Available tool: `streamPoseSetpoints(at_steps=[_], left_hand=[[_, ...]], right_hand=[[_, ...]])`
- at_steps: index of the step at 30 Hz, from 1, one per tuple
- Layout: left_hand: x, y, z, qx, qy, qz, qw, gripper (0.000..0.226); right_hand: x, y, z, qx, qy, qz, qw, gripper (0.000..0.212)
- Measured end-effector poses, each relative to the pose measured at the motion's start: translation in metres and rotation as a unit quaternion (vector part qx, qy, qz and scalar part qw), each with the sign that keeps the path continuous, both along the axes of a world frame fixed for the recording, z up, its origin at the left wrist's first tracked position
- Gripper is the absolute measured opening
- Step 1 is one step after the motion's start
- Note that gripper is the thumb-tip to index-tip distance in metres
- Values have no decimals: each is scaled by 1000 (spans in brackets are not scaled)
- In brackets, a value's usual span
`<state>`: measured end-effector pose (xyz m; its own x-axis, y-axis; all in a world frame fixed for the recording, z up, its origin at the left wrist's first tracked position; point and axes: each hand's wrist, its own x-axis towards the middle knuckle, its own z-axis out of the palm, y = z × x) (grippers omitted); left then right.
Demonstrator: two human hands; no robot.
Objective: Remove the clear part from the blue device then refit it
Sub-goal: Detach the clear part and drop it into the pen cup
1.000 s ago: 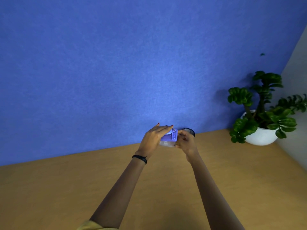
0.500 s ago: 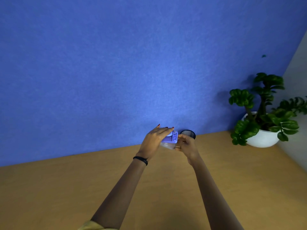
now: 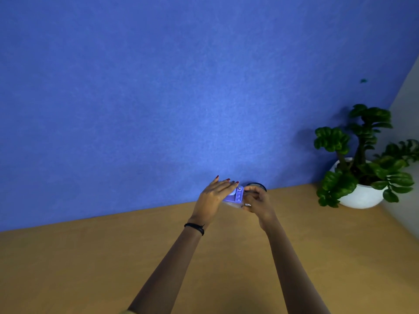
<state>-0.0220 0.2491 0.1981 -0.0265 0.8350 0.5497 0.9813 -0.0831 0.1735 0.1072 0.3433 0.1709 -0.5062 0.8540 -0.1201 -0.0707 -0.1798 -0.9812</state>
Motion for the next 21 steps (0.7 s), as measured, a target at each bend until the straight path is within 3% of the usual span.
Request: streamPoseSetpoints(at_steps=[9, 21], left_hand=[[-21, 12, -27, 17, -76, 70, 995, 54], [-43, 23, -61, -16, -84, 82, 993, 47]], right_hand=[[3, 43, -34, -40, -6, -91, 995, 17], [-2, 94, -75, -62, -52, -200, 977, 13]])
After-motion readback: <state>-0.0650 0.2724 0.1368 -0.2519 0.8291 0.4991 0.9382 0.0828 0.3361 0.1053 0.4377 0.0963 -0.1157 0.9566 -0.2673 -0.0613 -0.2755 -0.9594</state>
